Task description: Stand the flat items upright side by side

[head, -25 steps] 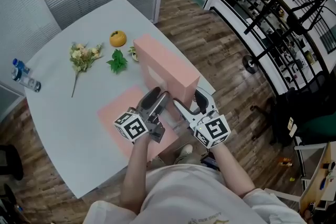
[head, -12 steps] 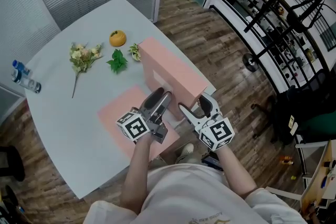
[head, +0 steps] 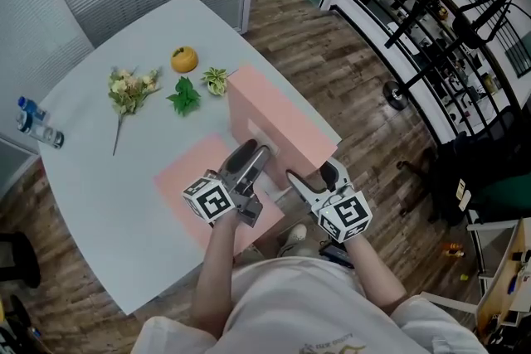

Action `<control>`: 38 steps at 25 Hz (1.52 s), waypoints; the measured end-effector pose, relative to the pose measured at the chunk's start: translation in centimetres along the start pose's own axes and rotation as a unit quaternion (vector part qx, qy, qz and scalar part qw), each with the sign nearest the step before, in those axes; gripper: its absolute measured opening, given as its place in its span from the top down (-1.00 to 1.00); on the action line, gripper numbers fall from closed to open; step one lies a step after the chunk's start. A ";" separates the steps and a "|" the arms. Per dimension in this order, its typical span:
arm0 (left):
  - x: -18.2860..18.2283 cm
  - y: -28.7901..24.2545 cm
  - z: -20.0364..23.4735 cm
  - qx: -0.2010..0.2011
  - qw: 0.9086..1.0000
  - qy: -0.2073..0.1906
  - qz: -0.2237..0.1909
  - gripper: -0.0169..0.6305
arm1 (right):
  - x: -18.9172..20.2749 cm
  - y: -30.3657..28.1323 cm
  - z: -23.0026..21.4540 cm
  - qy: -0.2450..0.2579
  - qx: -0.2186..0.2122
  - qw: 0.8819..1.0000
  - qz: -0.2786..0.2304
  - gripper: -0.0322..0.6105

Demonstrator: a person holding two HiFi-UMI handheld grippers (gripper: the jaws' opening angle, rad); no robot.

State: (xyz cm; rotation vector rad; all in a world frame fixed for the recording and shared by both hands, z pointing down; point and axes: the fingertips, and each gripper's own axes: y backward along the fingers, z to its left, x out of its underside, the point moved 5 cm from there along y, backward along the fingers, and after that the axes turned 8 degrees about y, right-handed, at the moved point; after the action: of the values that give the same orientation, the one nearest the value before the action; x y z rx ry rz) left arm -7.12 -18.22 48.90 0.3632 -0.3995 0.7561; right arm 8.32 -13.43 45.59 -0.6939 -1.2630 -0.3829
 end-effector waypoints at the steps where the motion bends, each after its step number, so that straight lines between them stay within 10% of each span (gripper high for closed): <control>1: 0.1 0.0 0.2 -0.002 1.000 0.002 0.001 0.22 | 0.3 0.0 0.1 -0.003 0.001 1.000 0.004 -0.06; 31: 0.3 1.9 1.8 -0.011 1.000 0.017 -0.018 0.22 | 2.8 1.8 1.3 -0.124 -0.022 0.992 0.027 -0.17; 38: 1.1 2.9 2.5 -0.099 0.995 -0.024 -0.015 0.22 | 5.1 3.8 2.1 -0.144 -0.031 0.988 0.055 -0.17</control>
State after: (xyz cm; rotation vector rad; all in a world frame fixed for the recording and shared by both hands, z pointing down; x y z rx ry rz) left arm -9.02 -16.80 52.11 0.2017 -0.5084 0.6722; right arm 10.55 -8.71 49.77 -0.8916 -1.4823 -0.2377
